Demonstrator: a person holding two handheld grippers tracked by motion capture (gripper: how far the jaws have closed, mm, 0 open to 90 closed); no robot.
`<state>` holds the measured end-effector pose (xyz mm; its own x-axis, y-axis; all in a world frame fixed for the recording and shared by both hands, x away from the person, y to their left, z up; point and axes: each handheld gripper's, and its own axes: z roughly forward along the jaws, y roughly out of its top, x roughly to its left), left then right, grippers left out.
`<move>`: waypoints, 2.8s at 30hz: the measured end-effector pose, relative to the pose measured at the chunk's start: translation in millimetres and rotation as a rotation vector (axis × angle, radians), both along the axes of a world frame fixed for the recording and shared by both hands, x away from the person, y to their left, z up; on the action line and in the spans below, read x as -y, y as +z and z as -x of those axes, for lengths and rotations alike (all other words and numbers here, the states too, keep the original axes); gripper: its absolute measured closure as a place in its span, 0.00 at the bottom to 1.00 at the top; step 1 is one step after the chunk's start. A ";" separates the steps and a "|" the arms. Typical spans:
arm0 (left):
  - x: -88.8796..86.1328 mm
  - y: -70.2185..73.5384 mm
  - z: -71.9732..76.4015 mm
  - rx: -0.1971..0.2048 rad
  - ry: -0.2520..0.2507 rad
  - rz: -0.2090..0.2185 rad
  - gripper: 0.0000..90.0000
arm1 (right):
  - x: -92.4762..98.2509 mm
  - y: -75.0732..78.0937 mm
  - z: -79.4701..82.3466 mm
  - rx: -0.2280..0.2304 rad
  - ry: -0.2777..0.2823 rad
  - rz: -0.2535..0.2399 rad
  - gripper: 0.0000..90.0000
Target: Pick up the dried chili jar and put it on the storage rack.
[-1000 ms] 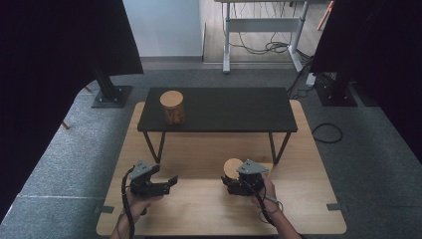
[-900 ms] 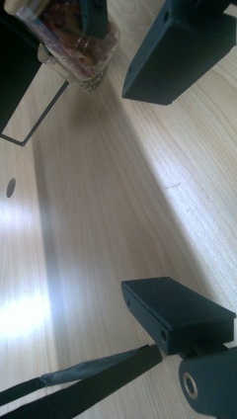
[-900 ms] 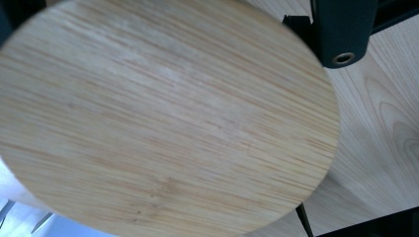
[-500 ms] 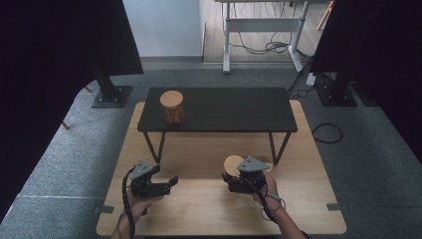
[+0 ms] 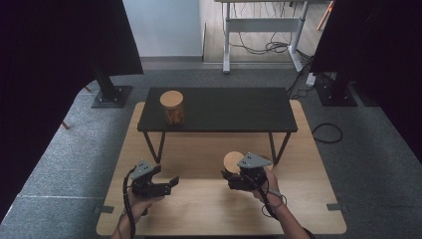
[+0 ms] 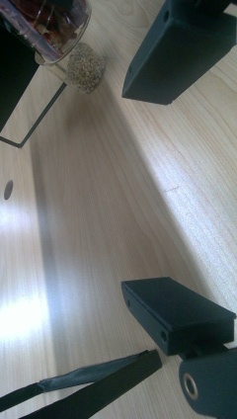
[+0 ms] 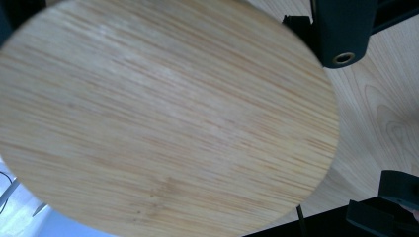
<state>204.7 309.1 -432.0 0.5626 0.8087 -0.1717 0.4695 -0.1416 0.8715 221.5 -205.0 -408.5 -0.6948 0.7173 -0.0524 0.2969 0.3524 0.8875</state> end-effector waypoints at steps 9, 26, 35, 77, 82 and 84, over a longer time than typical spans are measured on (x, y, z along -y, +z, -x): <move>-0.1 -0.2 0.0 -0.002 0.001 0.003 0.12 | 3.1 8.6 -1.4 0.015 0.014 -0.008 0.27; -0.5 0.0 0.4 -0.003 0.005 0.003 0.12 | 3.6 18.0 -1.6 0.025 0.022 -0.013 0.27; 0.3 -0.4 1.0 -0.007 0.001 0.001 0.12 | 6.0 23.0 -1.2 0.036 0.030 -0.016 0.27; -0.3 0.5 2.6 0.000 0.002 0.006 0.12 | 8.0 54.9 -4.0 0.085 0.025 -0.024 0.27; 0.0 0.6 2.1 -0.002 0.000 0.004 0.12 | 6.7 60.5 -6.4 0.094 0.033 -0.022 0.27; 0.5 0.4 2.1 -0.003 -0.002 0.003 0.12 | 5.4 63.1 -6.5 0.100 0.034 -0.017 0.27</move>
